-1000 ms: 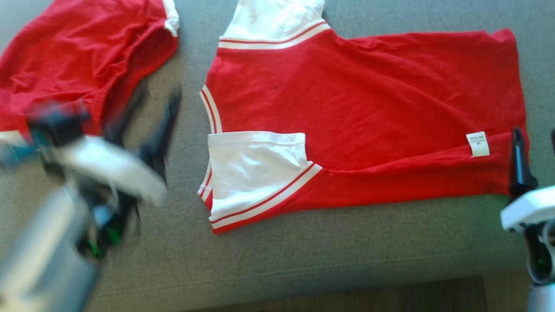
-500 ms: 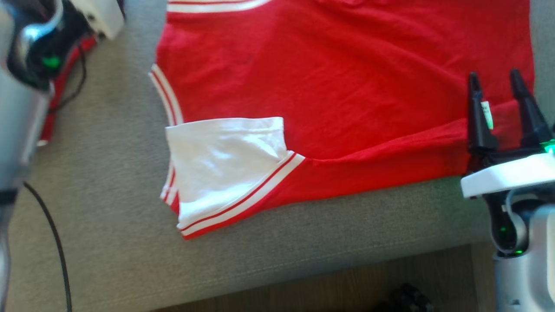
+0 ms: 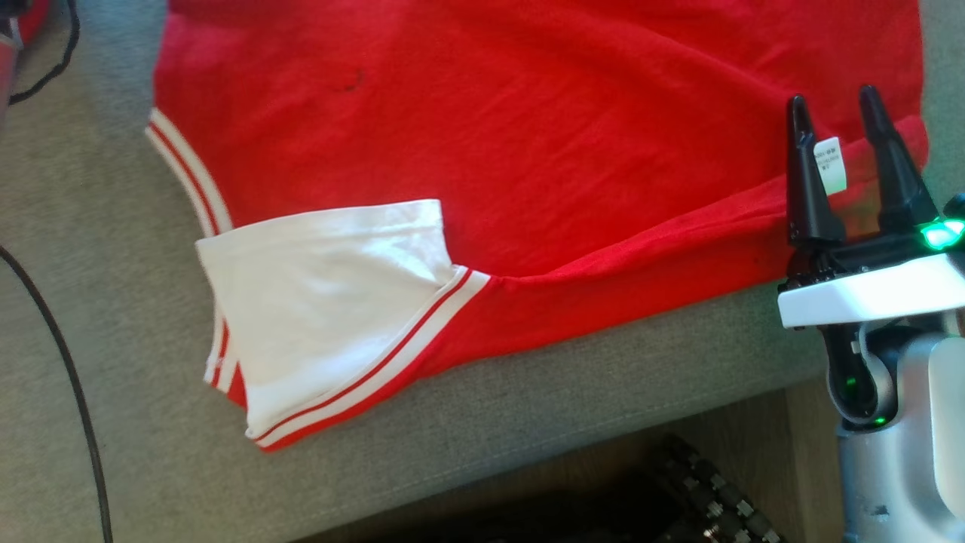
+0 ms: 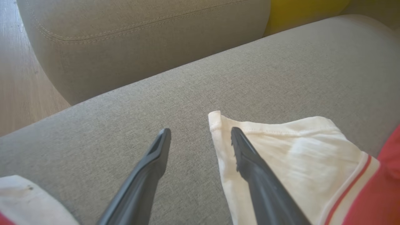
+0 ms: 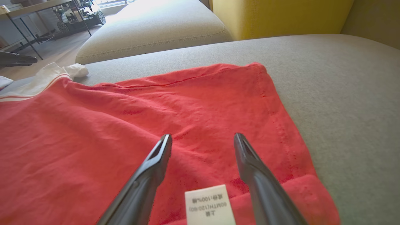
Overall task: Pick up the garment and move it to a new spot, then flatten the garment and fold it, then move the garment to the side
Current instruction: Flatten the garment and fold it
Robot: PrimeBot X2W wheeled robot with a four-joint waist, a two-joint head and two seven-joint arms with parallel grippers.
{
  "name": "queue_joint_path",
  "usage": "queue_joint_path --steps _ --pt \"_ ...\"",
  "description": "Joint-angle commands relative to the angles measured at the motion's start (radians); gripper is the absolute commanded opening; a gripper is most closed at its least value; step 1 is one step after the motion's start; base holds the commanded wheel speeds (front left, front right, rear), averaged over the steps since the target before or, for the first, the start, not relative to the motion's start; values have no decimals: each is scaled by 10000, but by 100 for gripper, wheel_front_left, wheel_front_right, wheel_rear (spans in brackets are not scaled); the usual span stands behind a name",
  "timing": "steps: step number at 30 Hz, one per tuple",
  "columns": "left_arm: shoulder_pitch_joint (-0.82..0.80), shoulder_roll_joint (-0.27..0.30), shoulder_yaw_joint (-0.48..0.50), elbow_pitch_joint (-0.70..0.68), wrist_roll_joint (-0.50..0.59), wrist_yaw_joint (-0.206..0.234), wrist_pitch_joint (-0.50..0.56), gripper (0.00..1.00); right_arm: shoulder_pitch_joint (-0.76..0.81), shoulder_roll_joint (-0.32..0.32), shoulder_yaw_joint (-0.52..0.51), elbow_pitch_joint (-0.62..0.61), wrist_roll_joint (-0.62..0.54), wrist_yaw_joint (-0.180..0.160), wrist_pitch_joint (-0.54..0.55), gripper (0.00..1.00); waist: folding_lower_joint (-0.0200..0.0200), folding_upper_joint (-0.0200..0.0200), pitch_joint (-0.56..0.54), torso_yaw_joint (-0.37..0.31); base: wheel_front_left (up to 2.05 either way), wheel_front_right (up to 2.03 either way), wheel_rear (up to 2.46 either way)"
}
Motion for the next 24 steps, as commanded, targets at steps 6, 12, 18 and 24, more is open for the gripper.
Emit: queue_joint_path --steps 6,12,18,24 --pt "-771 348 -220 194 -276 -60 -48 100 43 -103 146 -81 111 -4 -289 100 0 0 314 -350 0 0 0" --pt "-897 484 -679 323 -495 -61 -196 100 -42 -103 194 4 134 -4 -358 100 0 0 339 -463 0 0 0" --pt "-1142 690 -1241 554 -380 -62 -561 38 -108 -103 176 87 192 -4 -440 100 0 0 343 -594 0 0 0" --pt "-1386 829 -1720 769 -411 -62 -1144 0 -338 -103 -69 144 400 -4 -250 100 0 0 386 -673 0 0 0"
